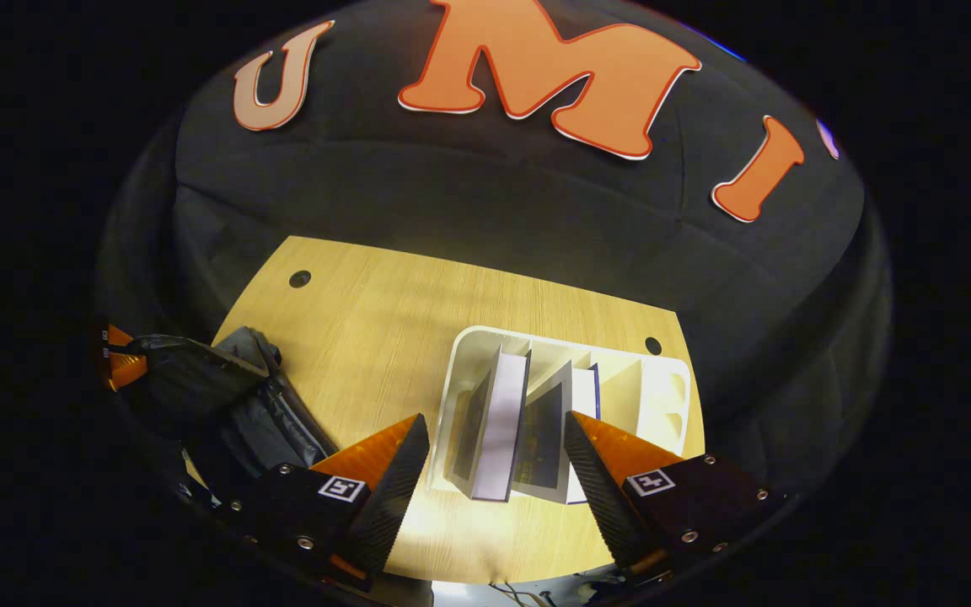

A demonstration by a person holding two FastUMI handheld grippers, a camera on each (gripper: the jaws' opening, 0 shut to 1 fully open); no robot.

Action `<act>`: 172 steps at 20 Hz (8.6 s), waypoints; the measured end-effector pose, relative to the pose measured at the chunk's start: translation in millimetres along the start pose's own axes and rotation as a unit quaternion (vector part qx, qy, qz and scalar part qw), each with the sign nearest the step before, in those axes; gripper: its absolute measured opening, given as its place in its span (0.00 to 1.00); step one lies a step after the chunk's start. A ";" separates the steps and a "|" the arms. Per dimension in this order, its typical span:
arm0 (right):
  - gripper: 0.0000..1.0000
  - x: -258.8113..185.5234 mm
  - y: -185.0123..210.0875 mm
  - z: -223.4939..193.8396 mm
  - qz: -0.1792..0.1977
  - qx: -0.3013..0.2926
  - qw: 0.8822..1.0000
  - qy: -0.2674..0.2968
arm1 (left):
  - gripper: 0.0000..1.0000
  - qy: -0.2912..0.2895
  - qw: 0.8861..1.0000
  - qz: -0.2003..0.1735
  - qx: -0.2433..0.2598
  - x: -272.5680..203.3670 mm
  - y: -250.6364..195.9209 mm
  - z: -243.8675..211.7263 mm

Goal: Open the schoolbag, grab two books from the bookshelf and put them into the schoolbag.

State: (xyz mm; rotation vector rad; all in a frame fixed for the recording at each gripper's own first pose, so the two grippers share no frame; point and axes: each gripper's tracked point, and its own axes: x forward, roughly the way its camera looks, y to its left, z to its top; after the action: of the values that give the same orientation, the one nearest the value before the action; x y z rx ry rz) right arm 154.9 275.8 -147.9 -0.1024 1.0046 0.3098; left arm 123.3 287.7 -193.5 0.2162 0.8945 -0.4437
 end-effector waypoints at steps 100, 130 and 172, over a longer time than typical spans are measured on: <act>0.29 23.0 331.8 -123.7 0.450 0.502 0.738 0.007 | 0.05 -0.023 0.989 0.030 -0.142 27.6 -75.9 -57.3; 0.97 19.0 243.7 -150.4 0.333 0.272 0.902 0.030 | 0.04 -0.010 0.988 0.034 -0.151 44.0 -87.3 -57.7; 0.81 90.4 -66.3 -52.1 0.130 0.124 0.977 0.113 | 0.04 0.002 0.957 0.120 -0.263 51.7 -104.0 -91.4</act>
State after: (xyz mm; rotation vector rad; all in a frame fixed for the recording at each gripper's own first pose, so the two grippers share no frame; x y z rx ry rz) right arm 177.4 219.7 -255.7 0.2273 1.2782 0.4145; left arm 39.5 213.8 -290.2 -0.1632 0.9462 0.0296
